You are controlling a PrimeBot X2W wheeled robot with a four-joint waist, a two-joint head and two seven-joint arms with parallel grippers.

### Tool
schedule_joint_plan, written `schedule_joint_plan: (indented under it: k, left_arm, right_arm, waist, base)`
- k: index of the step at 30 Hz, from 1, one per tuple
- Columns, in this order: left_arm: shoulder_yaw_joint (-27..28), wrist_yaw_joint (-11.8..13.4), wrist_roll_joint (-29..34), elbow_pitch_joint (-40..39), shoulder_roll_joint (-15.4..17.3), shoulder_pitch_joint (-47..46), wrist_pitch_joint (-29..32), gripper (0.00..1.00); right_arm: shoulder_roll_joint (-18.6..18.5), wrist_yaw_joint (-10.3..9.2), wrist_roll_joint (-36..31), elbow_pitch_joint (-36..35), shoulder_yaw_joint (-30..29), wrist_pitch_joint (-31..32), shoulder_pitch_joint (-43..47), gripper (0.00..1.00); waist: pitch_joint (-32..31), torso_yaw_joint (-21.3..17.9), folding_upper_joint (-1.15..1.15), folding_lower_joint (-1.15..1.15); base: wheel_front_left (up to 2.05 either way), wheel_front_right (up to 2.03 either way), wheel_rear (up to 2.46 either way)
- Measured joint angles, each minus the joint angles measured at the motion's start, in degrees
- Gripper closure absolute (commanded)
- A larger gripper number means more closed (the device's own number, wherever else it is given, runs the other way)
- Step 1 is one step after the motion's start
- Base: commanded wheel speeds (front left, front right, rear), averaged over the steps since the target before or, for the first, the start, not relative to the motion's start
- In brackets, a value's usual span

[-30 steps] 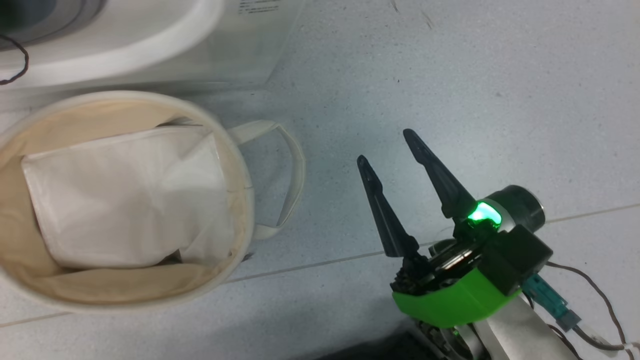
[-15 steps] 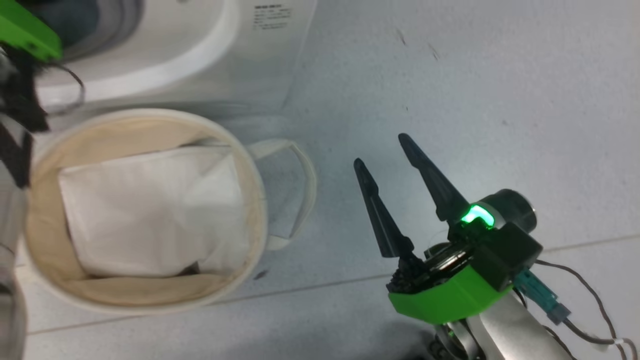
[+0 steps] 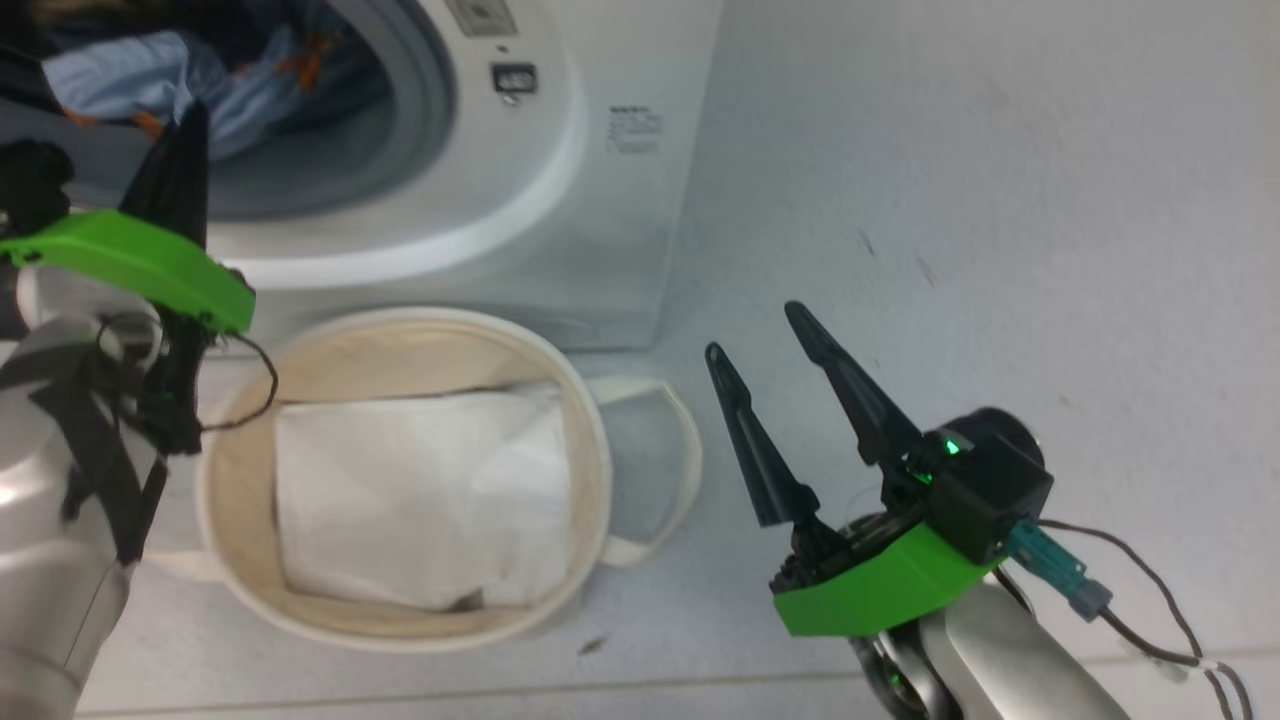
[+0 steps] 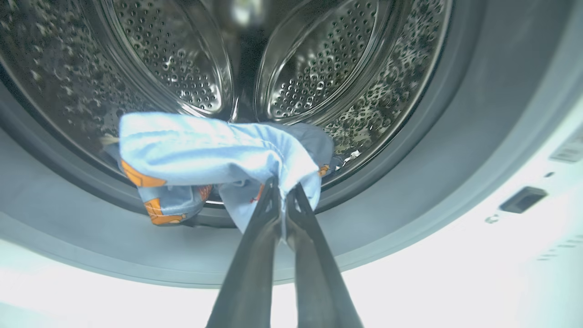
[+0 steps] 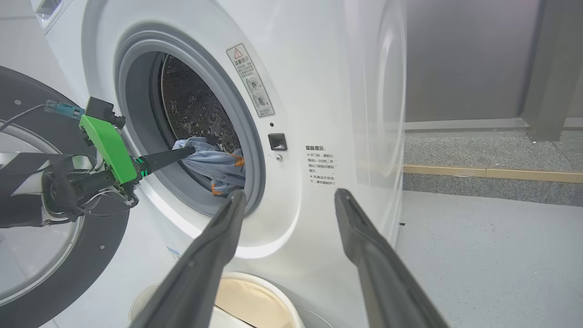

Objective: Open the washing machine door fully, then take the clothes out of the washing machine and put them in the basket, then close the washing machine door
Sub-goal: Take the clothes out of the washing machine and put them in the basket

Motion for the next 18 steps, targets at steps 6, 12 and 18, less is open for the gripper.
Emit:
schedule_joint_plan:
  k: [6,12,18]
  left_arm:
    - [-2.12,0.01,-1.23,-10.73,4.99,5.86,0.96,1.0]
    - [-2.77,4.11,-2.13,-27.38,8.94,9.18,7.1,1.0]
    - [-2.1,10.98,-3.61,-44.9,13.38,12.48,12.22,1.0]
  right_arm:
    - [-0.9,0.0,2.16,5.33,-0.16,0.0,3.41,0.0]
    - [-1.0,0.0,3.16,7.32,-0.8,0.0,5.16,0.0]
    - [-0.38,0.0,3.71,7.64,-0.76,0.0,5.56,0.0]
  waist:
    - [-7.08,3.47,0.0,0.0]
    - [-11.8,6.8,0.0,0.0]
    - [-14.66,9.03,0.0,0.0]
  base:
    - [0.0,0.0,0.0]
    - [0.0,0.0,0.0]
    - [0.0,0.0,0.0]
